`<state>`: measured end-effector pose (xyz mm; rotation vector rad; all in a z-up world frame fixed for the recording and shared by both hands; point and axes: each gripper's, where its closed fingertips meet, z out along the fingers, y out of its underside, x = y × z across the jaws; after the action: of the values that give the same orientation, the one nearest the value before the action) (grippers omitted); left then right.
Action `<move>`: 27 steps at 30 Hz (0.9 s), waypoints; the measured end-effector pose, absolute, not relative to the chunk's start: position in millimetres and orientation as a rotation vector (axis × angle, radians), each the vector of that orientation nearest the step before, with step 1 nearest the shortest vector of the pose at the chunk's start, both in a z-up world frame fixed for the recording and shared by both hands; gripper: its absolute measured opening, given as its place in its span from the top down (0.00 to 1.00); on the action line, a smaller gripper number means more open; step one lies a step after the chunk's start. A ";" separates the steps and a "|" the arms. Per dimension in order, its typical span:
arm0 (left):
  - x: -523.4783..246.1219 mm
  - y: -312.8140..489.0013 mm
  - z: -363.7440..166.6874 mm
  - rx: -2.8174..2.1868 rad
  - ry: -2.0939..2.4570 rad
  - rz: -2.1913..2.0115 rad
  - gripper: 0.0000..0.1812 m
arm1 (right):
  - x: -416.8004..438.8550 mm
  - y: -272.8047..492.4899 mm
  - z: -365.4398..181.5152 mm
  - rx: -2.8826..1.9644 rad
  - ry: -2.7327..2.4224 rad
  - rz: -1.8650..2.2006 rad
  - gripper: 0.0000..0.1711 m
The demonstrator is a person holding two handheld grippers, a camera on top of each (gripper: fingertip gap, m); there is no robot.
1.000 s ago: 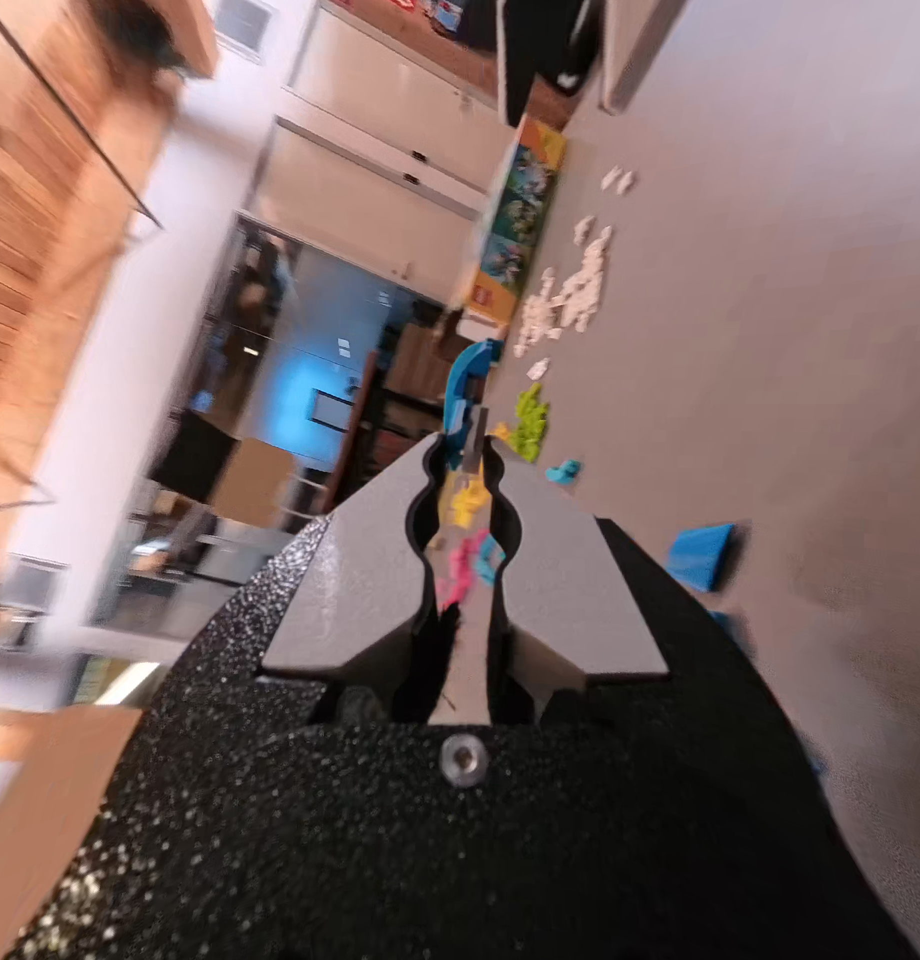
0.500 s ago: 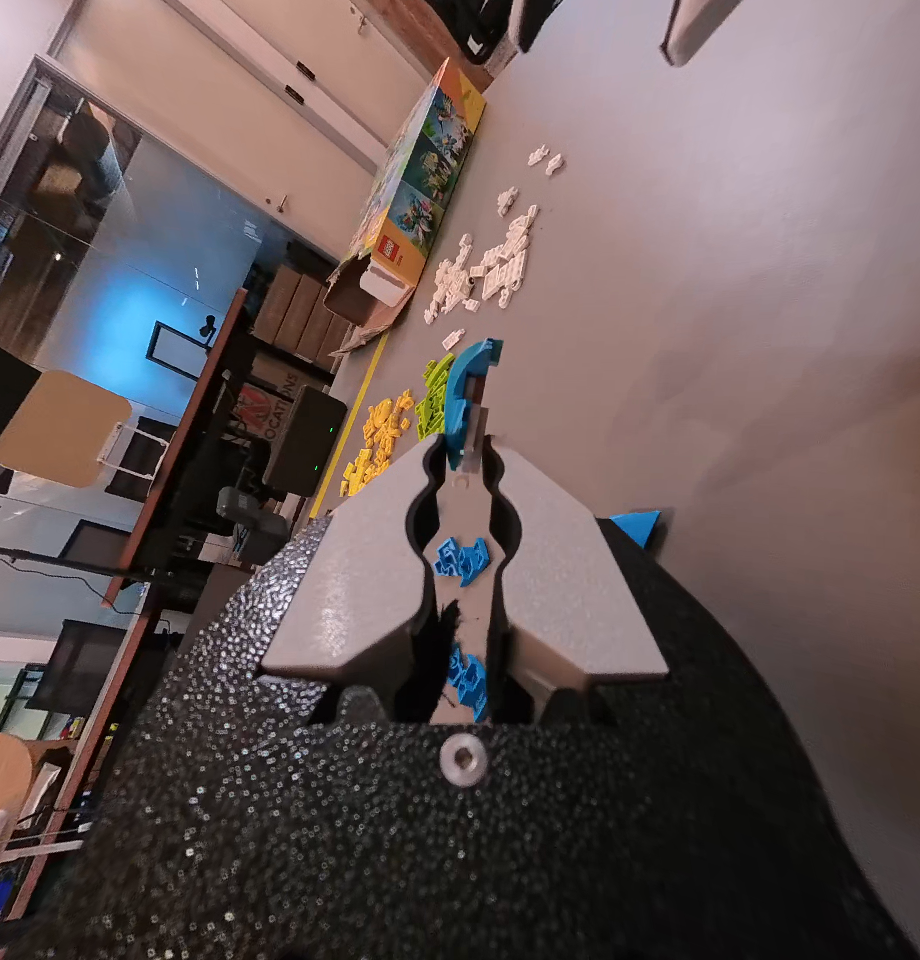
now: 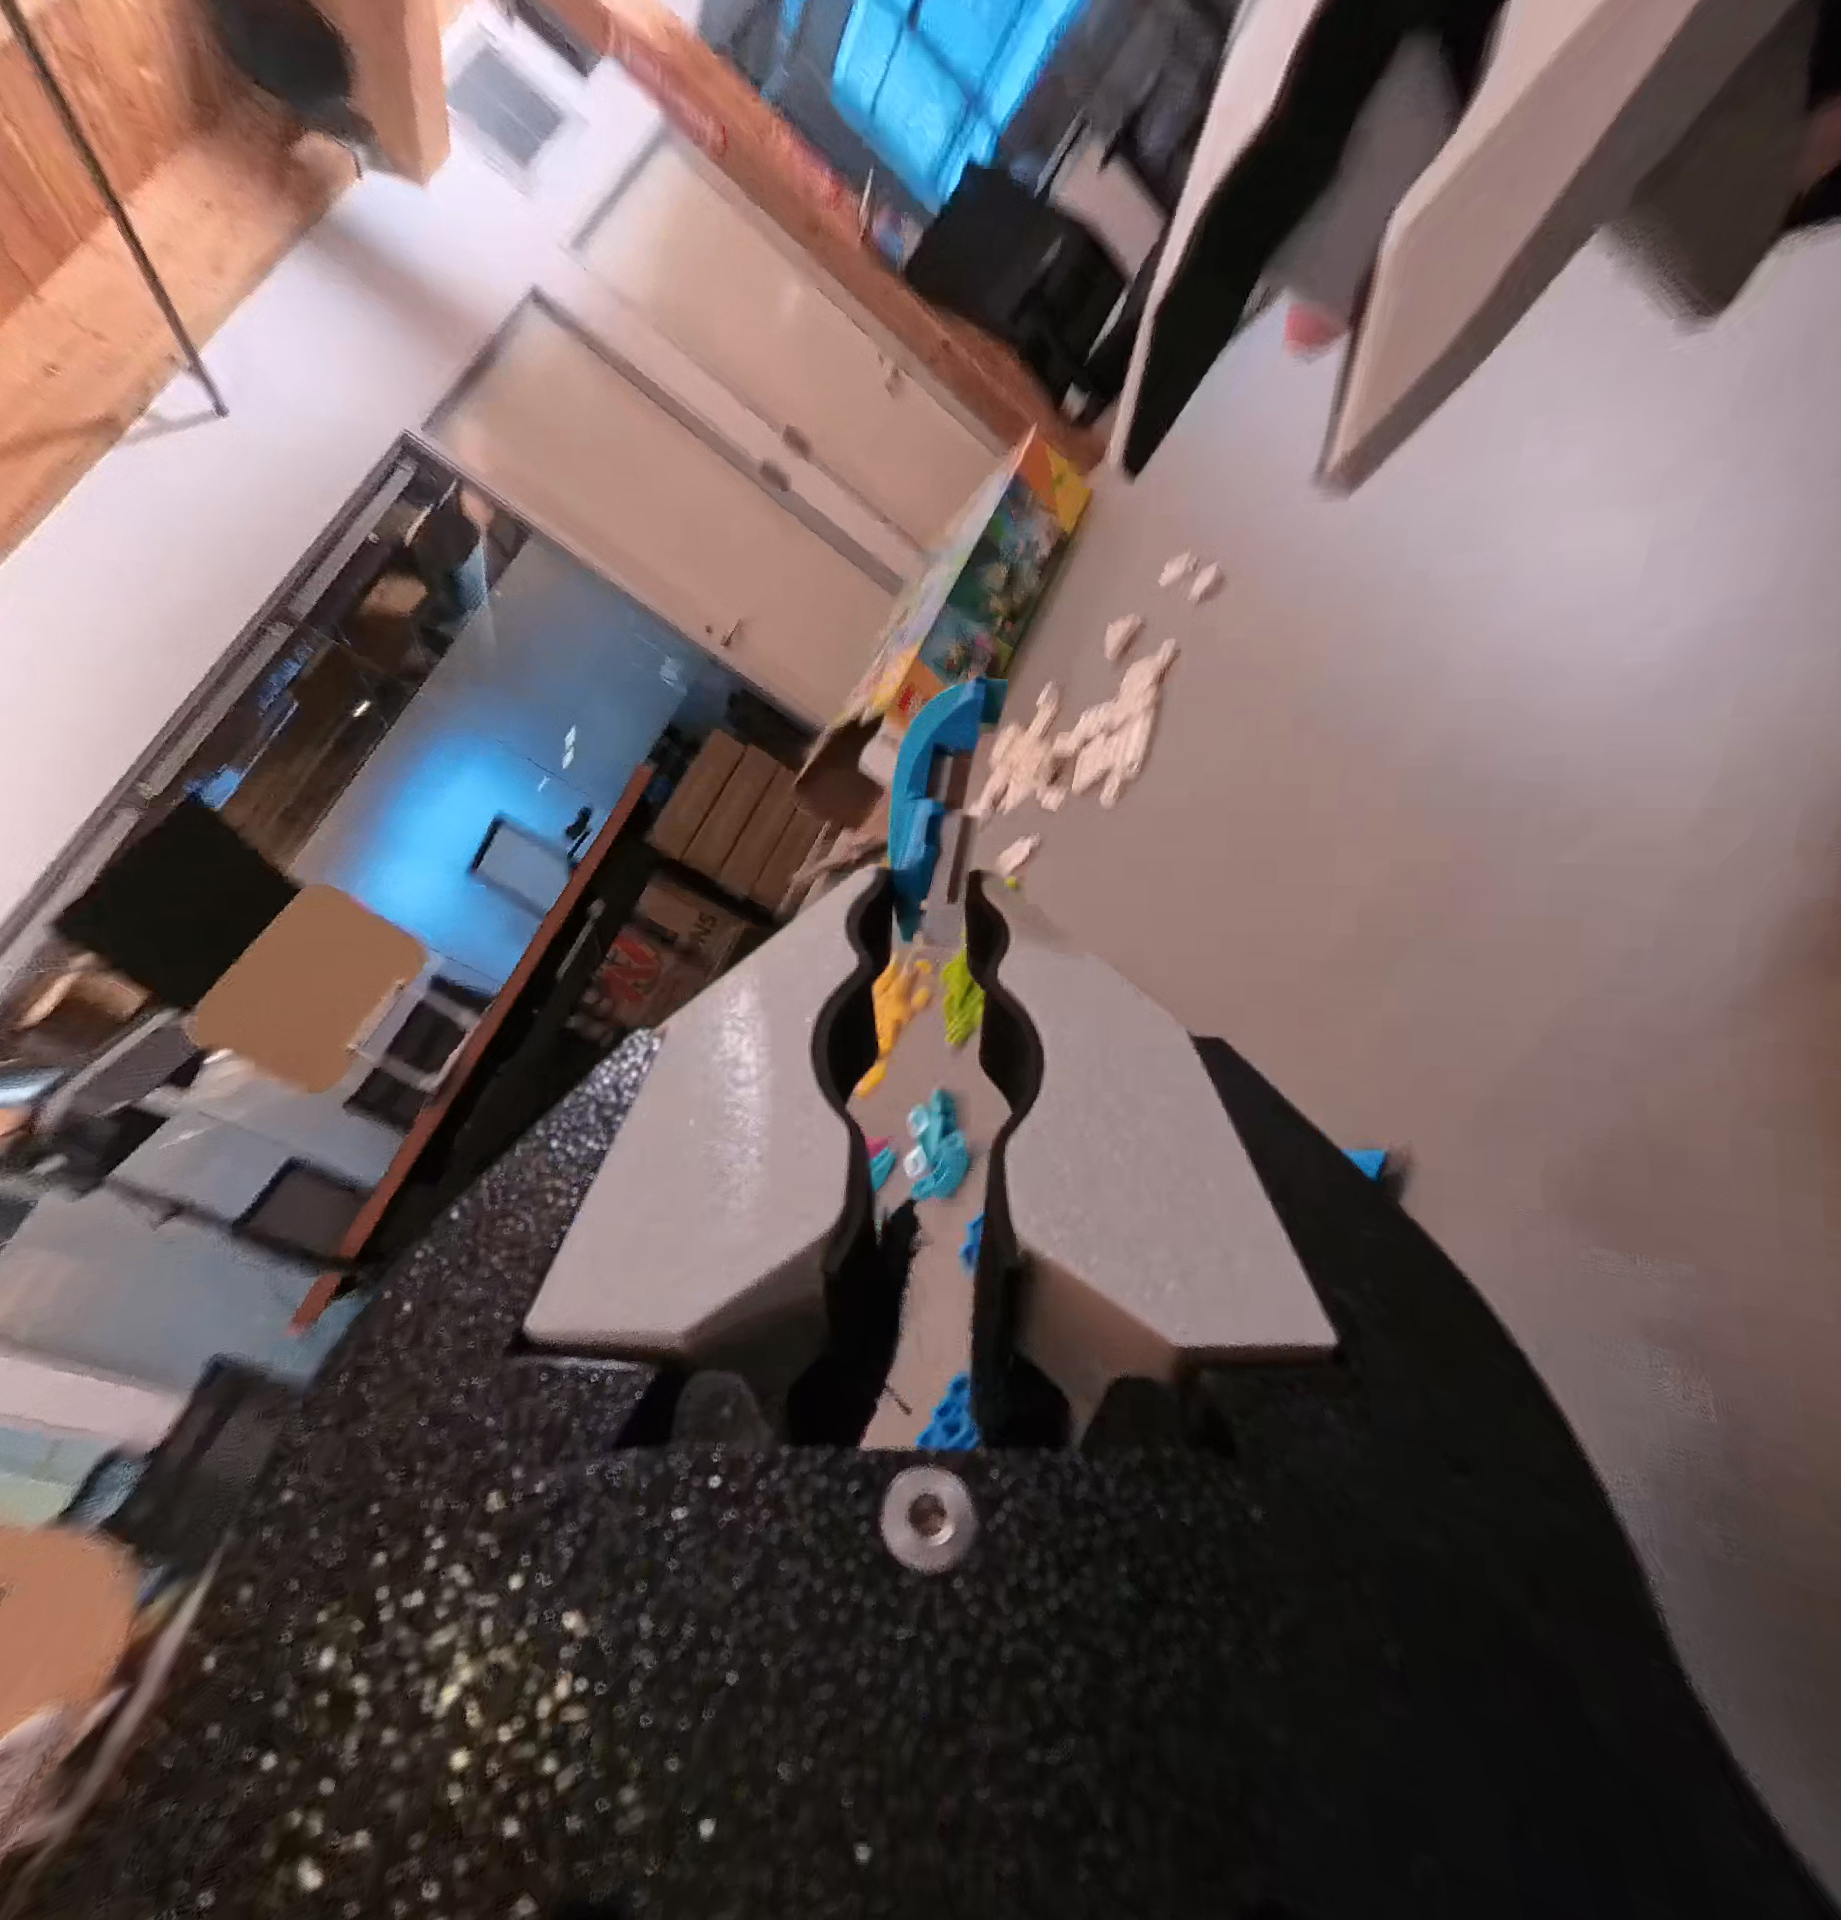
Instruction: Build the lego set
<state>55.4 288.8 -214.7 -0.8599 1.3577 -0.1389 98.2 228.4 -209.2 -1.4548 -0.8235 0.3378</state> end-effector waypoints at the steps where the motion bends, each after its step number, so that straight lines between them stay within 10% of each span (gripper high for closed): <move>1: 57.3 278.1 -210.3 -0.834 1.360 -0.237 0.94 | 93.9 228.2 -203.0 -1.426 -0.824 0.363 0.77; 14: 23.6 194.3 -130.8 -0.603 1.095 -1.658 0.94 | 22.0 198.7 -126.7 -1.125 -0.935 0.804 0.79; 27: -3.9 234.2 -122.9 -0.660 1.165 -0.952 0.94 | 57.4 236.5 -183.0 -1.455 -1.008 0.526 0.75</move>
<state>-3.9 234.2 -122.9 -0.6603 1.1649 -0.9517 57.4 236.5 -183.0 -1.4547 -1.0076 0.5265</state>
